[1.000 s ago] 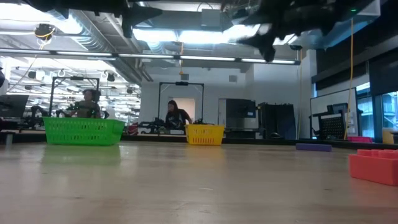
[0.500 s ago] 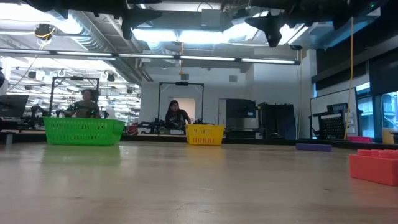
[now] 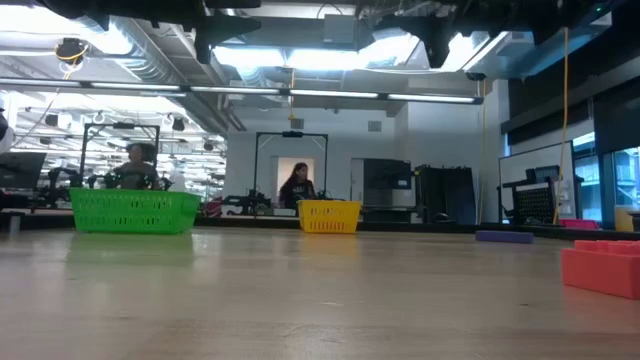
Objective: Sort & place blocks by color
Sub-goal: Put the orange game piece into the yellow bin
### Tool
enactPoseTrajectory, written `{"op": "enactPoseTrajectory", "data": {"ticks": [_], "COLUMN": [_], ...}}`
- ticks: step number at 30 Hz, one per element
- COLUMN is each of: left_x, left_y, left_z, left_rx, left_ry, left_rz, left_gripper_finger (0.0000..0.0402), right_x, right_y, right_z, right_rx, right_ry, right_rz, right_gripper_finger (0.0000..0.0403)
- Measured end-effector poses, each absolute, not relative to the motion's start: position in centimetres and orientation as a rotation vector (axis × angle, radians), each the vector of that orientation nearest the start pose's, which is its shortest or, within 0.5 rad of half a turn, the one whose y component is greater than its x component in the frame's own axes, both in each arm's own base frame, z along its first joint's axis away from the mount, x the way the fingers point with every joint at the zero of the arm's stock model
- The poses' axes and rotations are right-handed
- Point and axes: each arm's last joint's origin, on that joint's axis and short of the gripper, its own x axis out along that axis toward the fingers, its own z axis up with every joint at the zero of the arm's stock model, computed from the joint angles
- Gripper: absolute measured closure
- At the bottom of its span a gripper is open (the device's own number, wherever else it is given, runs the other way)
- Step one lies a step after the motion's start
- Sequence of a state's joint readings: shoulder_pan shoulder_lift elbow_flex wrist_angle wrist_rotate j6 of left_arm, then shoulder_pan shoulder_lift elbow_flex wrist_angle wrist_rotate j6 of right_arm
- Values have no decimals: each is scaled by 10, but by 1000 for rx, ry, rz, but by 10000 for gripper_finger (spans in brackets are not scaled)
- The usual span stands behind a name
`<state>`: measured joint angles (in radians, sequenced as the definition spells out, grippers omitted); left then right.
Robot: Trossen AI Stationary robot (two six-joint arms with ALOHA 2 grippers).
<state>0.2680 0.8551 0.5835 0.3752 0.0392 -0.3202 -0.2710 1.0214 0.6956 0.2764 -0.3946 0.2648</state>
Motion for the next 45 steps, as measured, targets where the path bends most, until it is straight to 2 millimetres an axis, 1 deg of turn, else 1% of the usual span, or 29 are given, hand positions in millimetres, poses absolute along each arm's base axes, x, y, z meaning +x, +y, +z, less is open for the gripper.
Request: {"op": "enactPoseTrajectory", "data": {"ticks": [3, 6, 10, 13, 15, 18, 21, 24, 27, 30, 32, 36, 38, 45], "left_x": [188, 188, 188, 188, 188, 188, 188, 188, 188, 188, 188, 188, 188, 188], "left_y": [51, 51, 51, 51, 51, 51, 51, 51, 51, 51, 51, 51, 51, 51], "left_z": [305, 305, 305, 305, 305, 305, 305, 305, 305, 305, 305, 305, 305, 305], "left_rx": [-303, -303, -303, -303, -303, -303, -303, -303, -303, -303, -303, -304, -303, -303], "left_ry": [-138, -138, -138, -138, -138, -138, -138, -138, -138, -138, -138, -138, -138, -139], "left_rz": [210, 211, 211, 210, 211, 210, 211, 211, 211, 211, 211, 211, 211, 211], "left_gripper_finger": [239, 239, 239, 239, 239, 239, 239, 239, 239, 239, 239, 239, 239, 239], "right_x": [223, 225, 226, 223, 221, 218, 217, 218, 222, 230, 236, 244, 245, 245], "right_y": [-50, -43, -18, 5, 19, 41, 59, 72, 80, 84, 86, 92, 95, 118], "right_z": [310, 319, 326, 323, 316, 302, 283, 262, 238, 217, 207, 195, 191, 177], "right_rx": [340, 367, 314, 299, 302, 271, 185, 115, 88, 122, 145, 179, 181, 120], "right_ry": [14, 83, 348, 563, 676, 792, 871, 937, 1012, 1084, 1122, 1178, 1194, 1217], "right_rz": [127, 146, 225, 305, 353, 437, 533, 589, 544, 462, 442, 470, 487, 532], "right_gripper_finger": [187, 187, 187, 187, 187, 187, 187, 187, 187, 187, 187, 182, 175, 131]}}
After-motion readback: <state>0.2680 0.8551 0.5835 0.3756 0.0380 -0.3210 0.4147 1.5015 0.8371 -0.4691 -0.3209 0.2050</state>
